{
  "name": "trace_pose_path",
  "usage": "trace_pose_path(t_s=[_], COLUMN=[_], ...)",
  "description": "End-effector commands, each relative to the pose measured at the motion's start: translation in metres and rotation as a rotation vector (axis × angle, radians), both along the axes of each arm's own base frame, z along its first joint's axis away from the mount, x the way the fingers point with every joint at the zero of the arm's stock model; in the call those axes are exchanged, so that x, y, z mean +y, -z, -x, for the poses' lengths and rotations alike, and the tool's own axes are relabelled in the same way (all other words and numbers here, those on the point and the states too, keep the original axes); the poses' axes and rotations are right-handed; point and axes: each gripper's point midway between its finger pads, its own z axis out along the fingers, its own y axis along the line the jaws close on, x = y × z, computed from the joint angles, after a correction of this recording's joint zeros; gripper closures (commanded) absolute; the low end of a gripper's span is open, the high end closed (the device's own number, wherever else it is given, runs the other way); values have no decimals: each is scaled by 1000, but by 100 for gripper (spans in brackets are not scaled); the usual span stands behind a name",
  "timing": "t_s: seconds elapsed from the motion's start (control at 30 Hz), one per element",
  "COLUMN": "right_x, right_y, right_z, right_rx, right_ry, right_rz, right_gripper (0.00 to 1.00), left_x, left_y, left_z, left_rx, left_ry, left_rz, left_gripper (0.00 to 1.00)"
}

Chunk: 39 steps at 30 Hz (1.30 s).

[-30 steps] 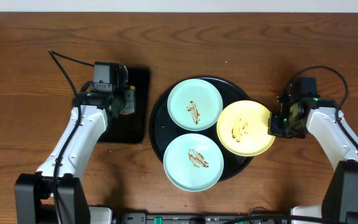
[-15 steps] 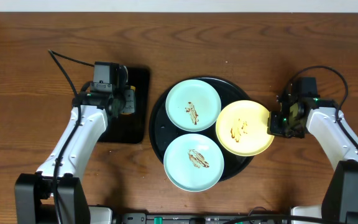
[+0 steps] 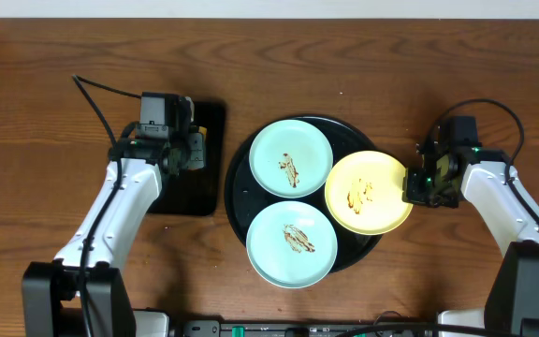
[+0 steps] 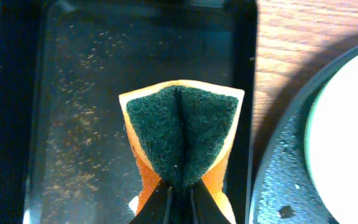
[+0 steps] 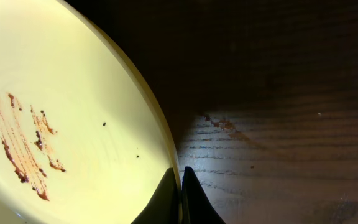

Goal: Clean dirty plates on tray and stack at the side

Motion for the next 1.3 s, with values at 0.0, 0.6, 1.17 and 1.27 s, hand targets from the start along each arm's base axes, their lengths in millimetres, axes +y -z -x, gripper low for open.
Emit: trace_pose_path(t_s=[0.0, 0.6, 1.17, 1.27], right_x=[2, 2, 2, 2], right_y=[-3, -3, -3, -3], right_z=[-5, -5, -5, -5], right_rx=[-13, -13, -13, -13], right_ry=[0, 0, 0, 0], right_rz=[-17, -17, -17, -17], right_gripper=[99, 99, 99, 99], left_x=[-15, -226, -365, -378], left_y=[-38, -90, -1, 8], left_z=[-12, 9, 79, 86], left_rx=[-100, -107, 99, 115], left_ry=[36, 429, 723, 748], left_rz=[49, 390, 548, 580], left_gripper=[93, 93, 93, 93])
